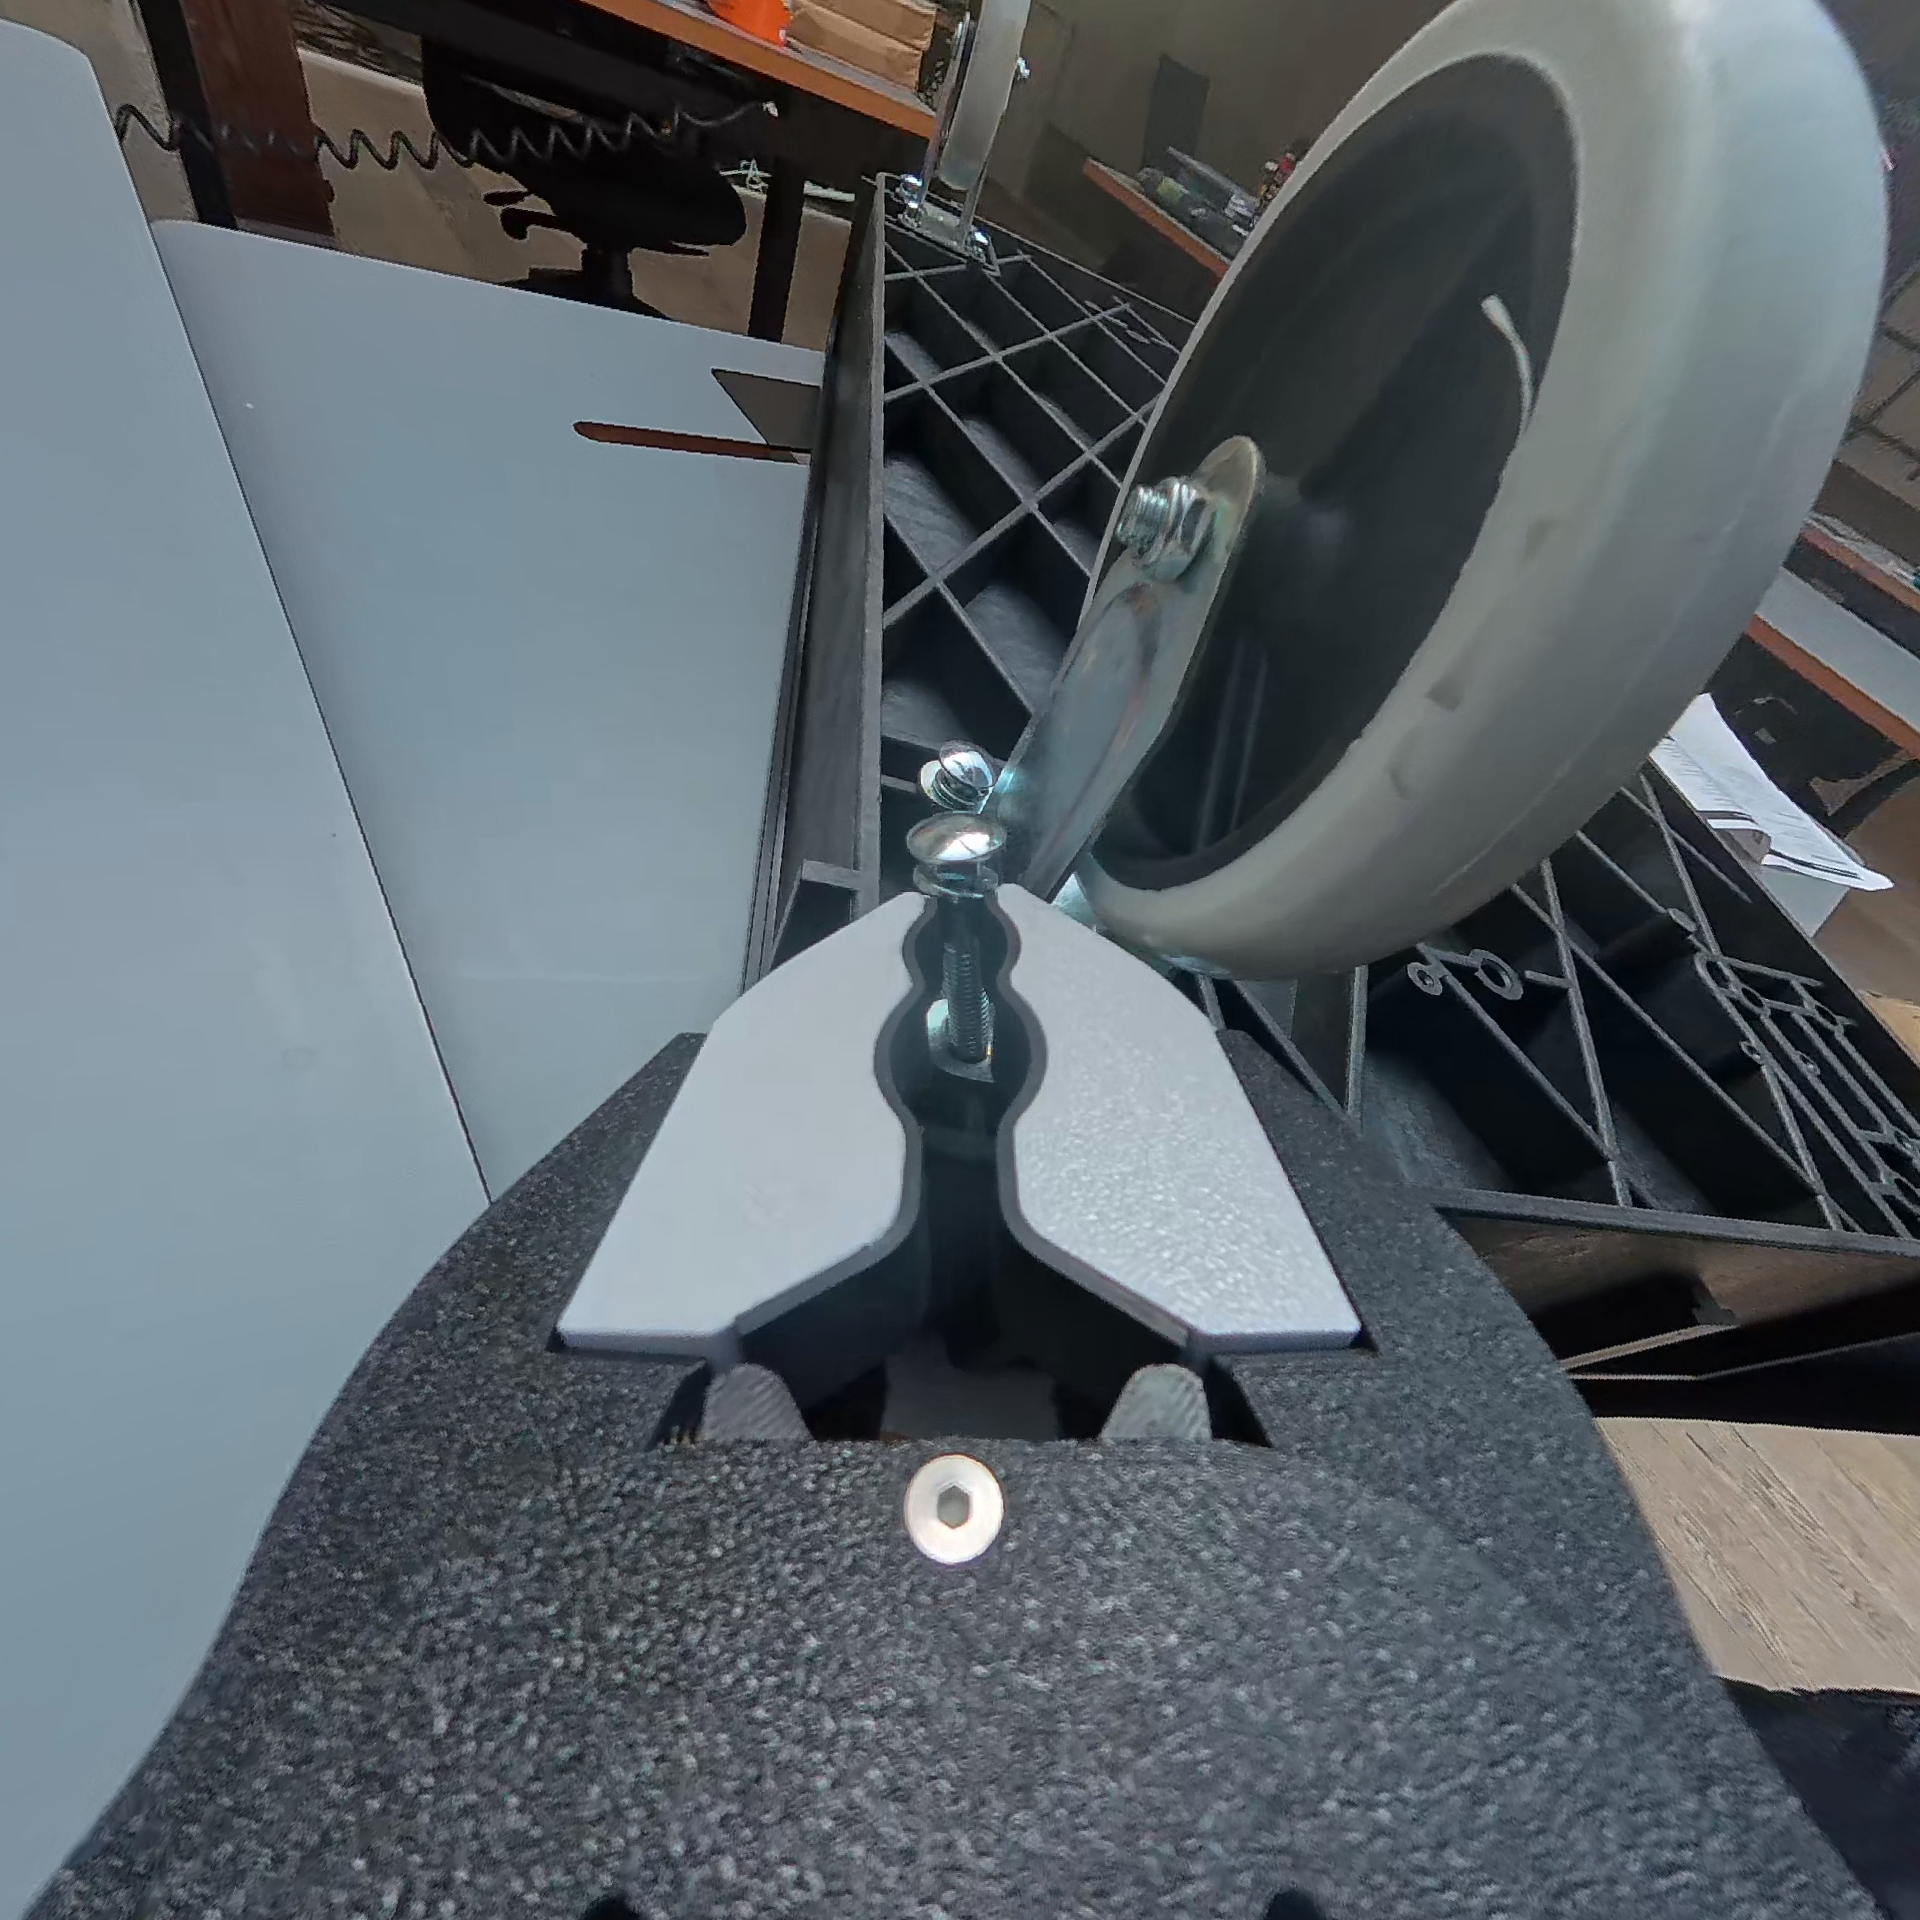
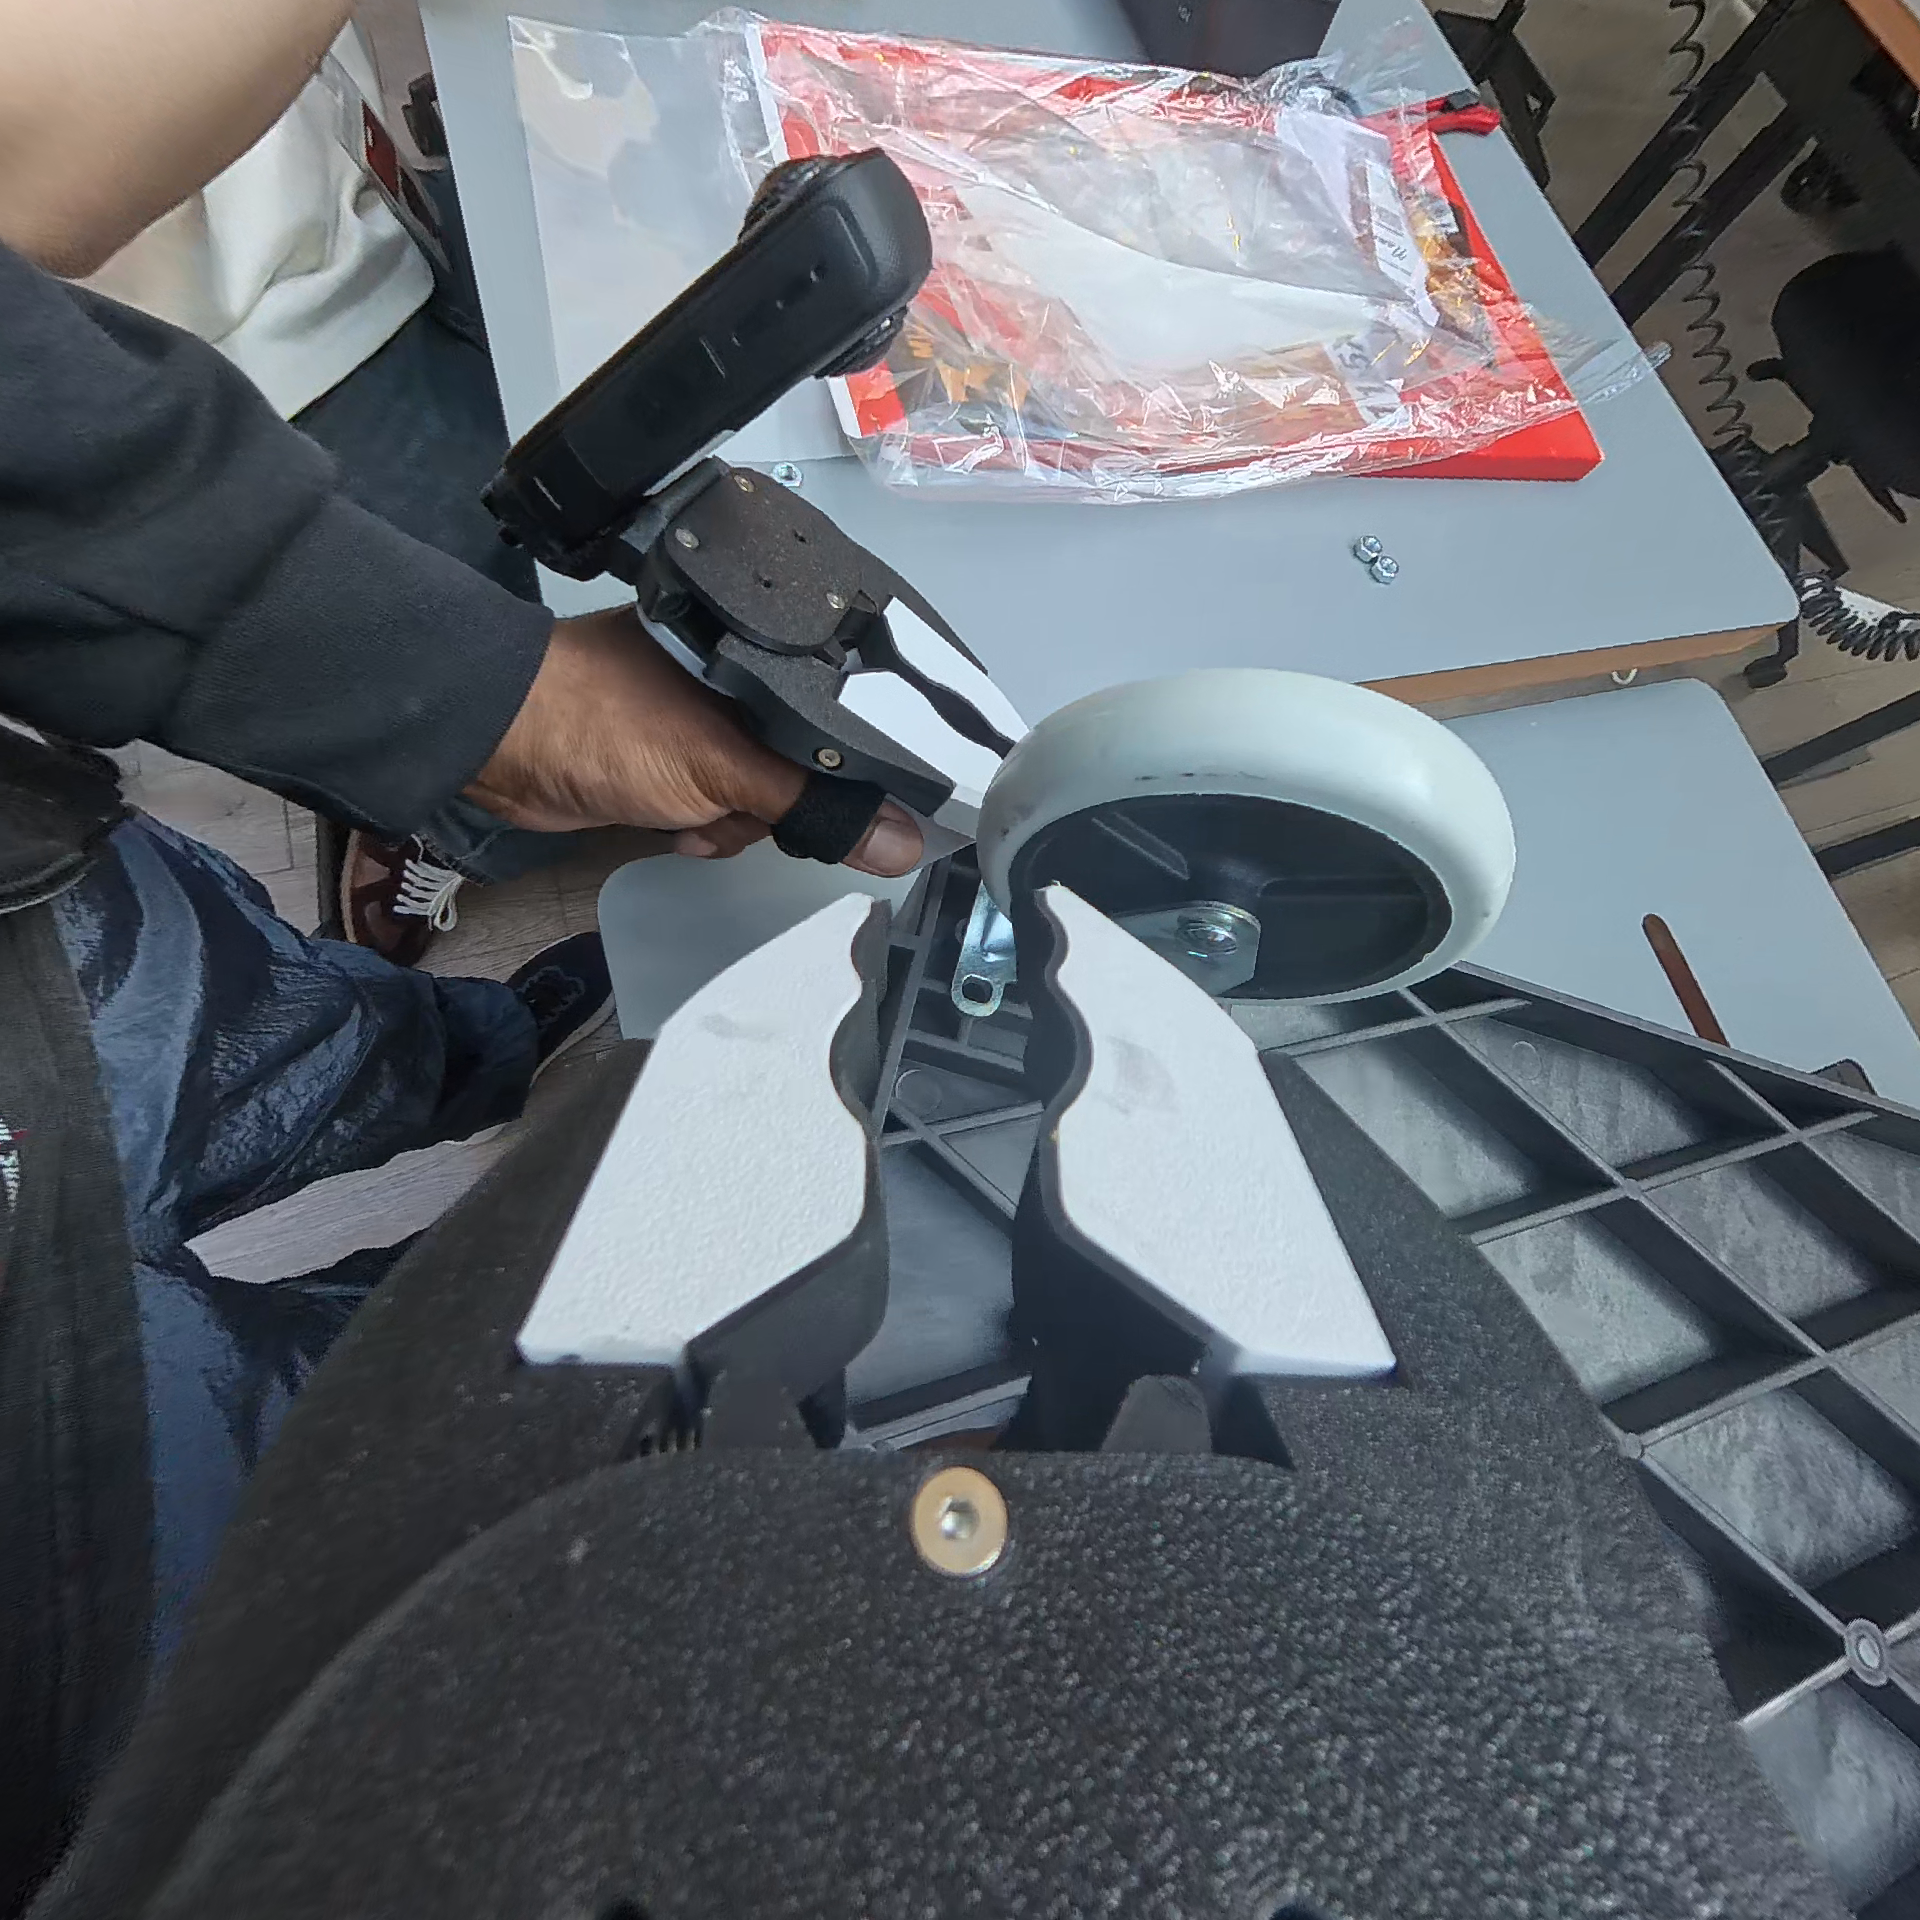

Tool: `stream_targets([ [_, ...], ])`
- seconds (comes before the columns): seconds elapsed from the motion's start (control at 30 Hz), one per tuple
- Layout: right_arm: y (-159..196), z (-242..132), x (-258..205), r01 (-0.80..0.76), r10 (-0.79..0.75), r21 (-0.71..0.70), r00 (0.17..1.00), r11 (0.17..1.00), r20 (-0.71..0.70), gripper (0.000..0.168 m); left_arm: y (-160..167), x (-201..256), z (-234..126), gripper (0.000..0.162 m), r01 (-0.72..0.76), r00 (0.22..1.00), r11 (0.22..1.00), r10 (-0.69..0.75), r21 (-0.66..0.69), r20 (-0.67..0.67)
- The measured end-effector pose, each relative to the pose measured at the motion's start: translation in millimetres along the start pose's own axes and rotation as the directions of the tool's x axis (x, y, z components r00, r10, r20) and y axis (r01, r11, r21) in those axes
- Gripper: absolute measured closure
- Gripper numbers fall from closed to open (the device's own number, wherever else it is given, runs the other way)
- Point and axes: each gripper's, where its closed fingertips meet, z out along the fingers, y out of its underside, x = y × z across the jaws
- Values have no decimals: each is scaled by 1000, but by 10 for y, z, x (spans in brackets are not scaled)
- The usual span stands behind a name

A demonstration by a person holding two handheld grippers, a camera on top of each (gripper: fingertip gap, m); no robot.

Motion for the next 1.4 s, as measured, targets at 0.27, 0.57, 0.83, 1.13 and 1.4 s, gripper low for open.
stream_targets([
  [0.27, -194, 149, 213, 232, -231, 18, 973, 973, -25, 139, 14, 17, -30, 155, -78, 997, 997, 78, -13, 7],
  [0.57, -180, 369, 254, 553, -539, -32, 822, 832, 187, 117, 27, 67, -22, 155, -233, 971, 971, 229, -48, -70],
  [0.83, -132, 336, 472, 618, -539, -109, 748, 779, 386, 109, 36, 90, -22, 155, -303, 945, 951, 293, -57, -145],
  [1.13, 28, 463, 584, 693, -501, -264, 686, 671, 528, 124, 90, 85, -23, 155, -304, 947, 950, 293, -70, -131],
  [1.4, 57, 390, 575, 753, -549, -179, 600, 633, 581, 130, 117, 89, -19, 155, -365, 925, 927, 350, -86, -148],
])
